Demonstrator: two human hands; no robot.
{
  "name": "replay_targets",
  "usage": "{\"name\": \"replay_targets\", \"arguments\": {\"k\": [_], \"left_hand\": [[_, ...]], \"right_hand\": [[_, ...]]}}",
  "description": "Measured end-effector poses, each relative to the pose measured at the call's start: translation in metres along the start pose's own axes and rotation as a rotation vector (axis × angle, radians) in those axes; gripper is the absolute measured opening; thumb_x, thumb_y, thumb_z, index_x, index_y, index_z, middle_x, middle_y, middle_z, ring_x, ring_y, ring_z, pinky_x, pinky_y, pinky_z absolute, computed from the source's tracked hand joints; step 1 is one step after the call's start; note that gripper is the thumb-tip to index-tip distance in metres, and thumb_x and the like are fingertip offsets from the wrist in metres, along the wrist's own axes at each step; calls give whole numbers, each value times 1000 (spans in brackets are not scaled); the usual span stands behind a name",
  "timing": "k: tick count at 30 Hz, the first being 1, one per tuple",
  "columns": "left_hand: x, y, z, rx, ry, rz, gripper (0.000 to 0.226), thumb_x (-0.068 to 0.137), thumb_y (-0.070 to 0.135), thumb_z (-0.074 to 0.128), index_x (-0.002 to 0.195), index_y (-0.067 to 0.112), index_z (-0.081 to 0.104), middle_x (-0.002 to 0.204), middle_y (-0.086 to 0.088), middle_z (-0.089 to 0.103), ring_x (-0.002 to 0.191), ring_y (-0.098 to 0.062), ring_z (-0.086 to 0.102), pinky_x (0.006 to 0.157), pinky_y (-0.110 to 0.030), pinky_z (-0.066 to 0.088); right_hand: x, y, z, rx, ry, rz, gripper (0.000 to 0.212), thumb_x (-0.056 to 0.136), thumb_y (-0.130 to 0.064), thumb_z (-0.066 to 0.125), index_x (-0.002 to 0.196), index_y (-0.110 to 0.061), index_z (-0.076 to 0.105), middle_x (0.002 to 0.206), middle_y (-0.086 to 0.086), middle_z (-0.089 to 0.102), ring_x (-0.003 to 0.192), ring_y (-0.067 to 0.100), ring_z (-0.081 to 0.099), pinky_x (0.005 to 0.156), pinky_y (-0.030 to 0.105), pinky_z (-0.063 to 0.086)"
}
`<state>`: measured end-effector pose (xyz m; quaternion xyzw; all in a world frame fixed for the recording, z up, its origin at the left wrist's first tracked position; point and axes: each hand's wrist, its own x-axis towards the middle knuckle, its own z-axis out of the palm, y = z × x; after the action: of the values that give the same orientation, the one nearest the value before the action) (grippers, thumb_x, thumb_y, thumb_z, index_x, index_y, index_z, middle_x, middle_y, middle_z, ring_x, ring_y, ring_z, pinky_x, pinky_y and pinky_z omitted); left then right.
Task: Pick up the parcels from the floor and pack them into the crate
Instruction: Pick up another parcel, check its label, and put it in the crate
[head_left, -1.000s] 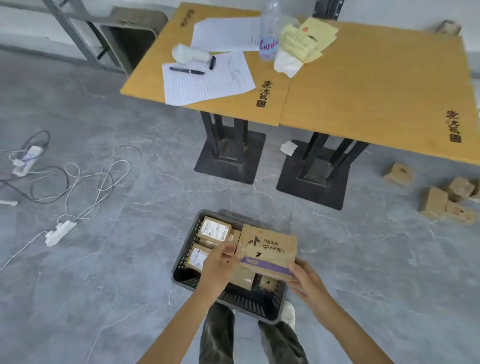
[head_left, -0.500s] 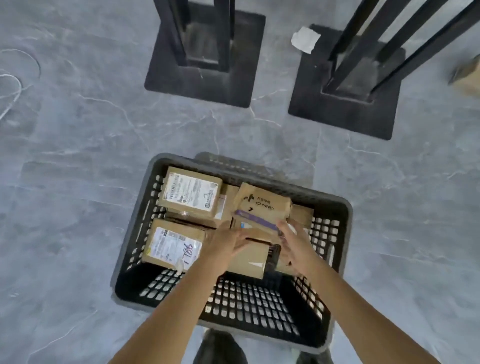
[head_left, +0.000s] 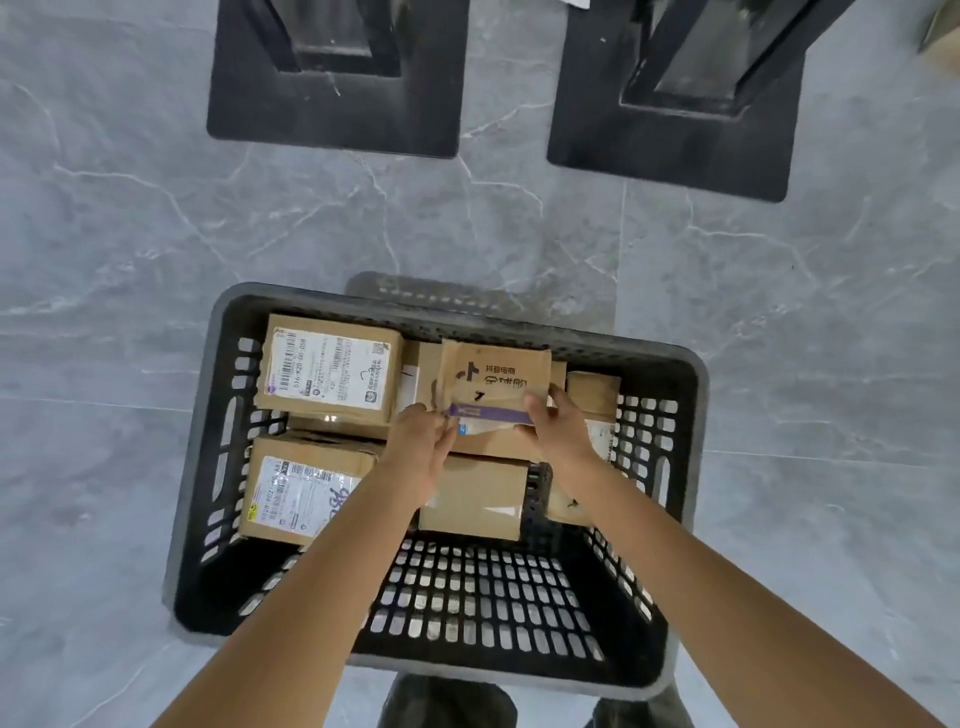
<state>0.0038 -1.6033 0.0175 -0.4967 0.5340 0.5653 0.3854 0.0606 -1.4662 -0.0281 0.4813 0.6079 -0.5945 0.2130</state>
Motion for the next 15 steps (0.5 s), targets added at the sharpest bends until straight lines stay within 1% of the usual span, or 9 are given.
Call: {"name": "replay_targets", "arguments": {"k": [2, 4, 6, 8, 10, 12, 13, 14, 15], "left_hand": [[-3, -1, 5, 4, -1, -6, 14, 95, -6, 41, 87, 3, 50, 112, -18, 54, 107, -20, 56, 97, -30, 47], [-5, -2, 7, 61, 32, -9, 11, 95, -4, 42, 92, 2, 50, 109, -16, 54, 101, -19, 55, 85, -28, 49], [-13, -3, 7, 254, 90, 43, 18, 96, 3, 43, 112, 2, 50, 108, -12, 55, 97, -20, 53, 79, -30, 48], [-26, -4, 4, 432, 150, 166, 37, 96, 8, 41, 132, 13, 45, 114, -6, 55, 93, -20, 53, 79, -32, 48], [-52, -1, 2, 542, 173, 360, 39, 95, 6, 37, 131, 16, 48, 114, -2, 58, 75, -13, 50, 61, -24, 43], [-87, 10, 1, 625, 165, 515, 37, 95, 3, 35, 123, 15, 55, 117, -1, 60, 64, -7, 48, 51, -20, 39], [-106, 17, 0, 646, 164, 580, 35, 95, 2, 35, 119, 15, 57, 116, 0, 62, 61, -6, 48, 48, -19, 39], [-127, 25, 0, 668, 160, 641, 34, 95, 1, 35, 115, 14, 58, 113, 0, 63, 60, -6, 49, 47, -19, 40], [-150, 34, 0, 690, 153, 696, 32, 95, 1, 36, 111, 14, 60, 110, 0, 64, 60, -6, 50, 48, -20, 44]], "right_hand": [[-3, 0, 1, -5, 5, 57, 39, 97, -29, 50, 133, -12, 47, 111, 7, 61, 91, 21, 63, 85, 34, 55], [-9, -2, -2, -85, 8, 94, 49, 97, -39, 48, 139, -14, 41, 120, 10, 59, 103, 27, 61, 89, 39, 52], [-19, -8, -8, -221, 27, 100, 56, 98, -43, 41, 145, -14, 29, 135, 14, 49, 115, 31, 54, 87, 35, 46], [-31, -15, -17, -344, 76, 55, 56, 99, -43, 37, 146, -13, 26, 144, 17, 38, 123, 35, 48, 90, 38, 43], [-52, -27, -26, -418, 107, -33, 50, 99, -40, 38, 142, -15, 34, 145, 17, 35, 124, 36, 46, 97, 43, 44], [-80, -47, -37, -416, 103, -134, 32, 99, -33, 40, 127, -21, 51, 135, 12, 42, 119, 32, 48, 96, 42, 44], [-95, -59, -42, -412, 86, -180, 20, 99, -29, 41, 108, -26, 58, 119, 9, 48, 111, 27, 49, 89, 38, 44], [-111, -73, -47, -422, 72, -233, 19, 98, -24, 41, 91, -31, 58, 102, 4, 51, 100, 23, 48, 80, 33, 41], [-127, -87, -53, -432, 66, -265, 22, 97, -20, 41, 84, -29, 58, 93, 2, 53, 89, 20, 49, 73, 29, 39]]}}
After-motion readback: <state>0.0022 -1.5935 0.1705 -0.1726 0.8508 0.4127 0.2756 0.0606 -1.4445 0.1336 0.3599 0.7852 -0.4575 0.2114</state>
